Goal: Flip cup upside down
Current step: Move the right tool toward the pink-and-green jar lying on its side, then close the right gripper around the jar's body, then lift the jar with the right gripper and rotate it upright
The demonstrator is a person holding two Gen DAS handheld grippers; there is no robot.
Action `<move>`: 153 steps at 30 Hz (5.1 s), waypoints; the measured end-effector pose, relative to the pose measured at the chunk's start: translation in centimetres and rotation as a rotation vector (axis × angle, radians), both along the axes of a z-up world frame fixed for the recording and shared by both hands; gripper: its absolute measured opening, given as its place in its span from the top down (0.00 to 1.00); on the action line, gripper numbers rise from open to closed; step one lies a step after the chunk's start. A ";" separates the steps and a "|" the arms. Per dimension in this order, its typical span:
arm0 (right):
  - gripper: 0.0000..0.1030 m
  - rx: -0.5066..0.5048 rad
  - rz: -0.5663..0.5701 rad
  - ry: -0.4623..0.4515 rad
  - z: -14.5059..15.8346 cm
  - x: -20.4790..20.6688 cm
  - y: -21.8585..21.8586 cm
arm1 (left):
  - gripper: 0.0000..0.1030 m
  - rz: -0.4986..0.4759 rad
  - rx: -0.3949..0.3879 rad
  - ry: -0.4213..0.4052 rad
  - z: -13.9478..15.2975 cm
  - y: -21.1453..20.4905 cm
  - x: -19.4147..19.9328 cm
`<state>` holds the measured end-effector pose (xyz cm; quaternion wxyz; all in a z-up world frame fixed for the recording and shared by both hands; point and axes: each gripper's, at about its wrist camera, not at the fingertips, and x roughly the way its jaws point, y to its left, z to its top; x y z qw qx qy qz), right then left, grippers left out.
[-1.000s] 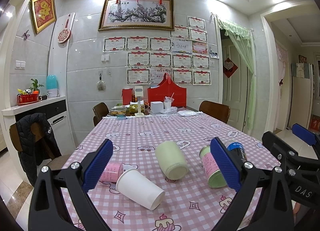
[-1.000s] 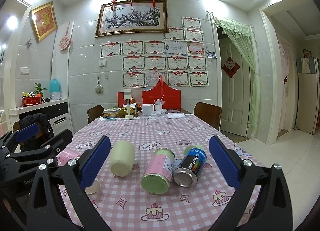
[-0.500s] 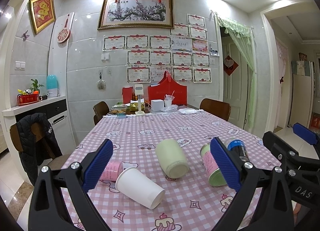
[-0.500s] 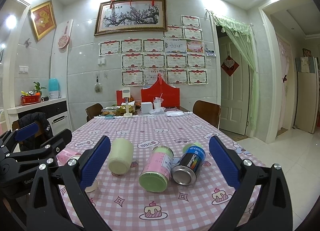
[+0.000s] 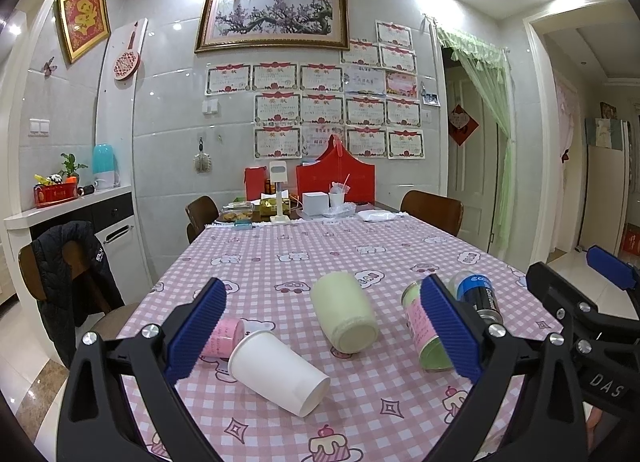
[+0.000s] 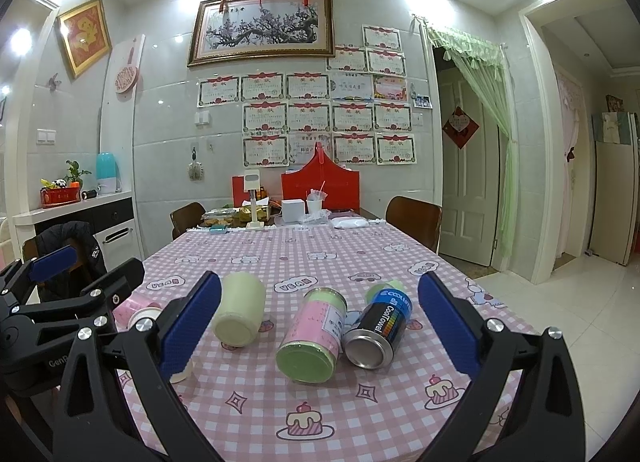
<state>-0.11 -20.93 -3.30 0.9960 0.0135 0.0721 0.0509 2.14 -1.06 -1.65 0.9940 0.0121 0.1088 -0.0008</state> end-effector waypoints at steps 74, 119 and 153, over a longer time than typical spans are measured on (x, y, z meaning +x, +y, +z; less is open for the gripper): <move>0.08 0.122 0.013 0.388 -6.8 6.5 -4.9 | 0.34 -0.264 -0.100 0.563 -11.2 -4.1 8.1; 0.08 0.532 0.327 0.837 -9.3 16.6 0.3 | 0.29 -0.083 -0.214 0.442 -6.6 4.2 11.7; 0.33 -0.113 0.134 0.306 -4.2 11.1 2.5 | 0.29 -0.046 -0.164 0.302 -5.3 1.5 8.0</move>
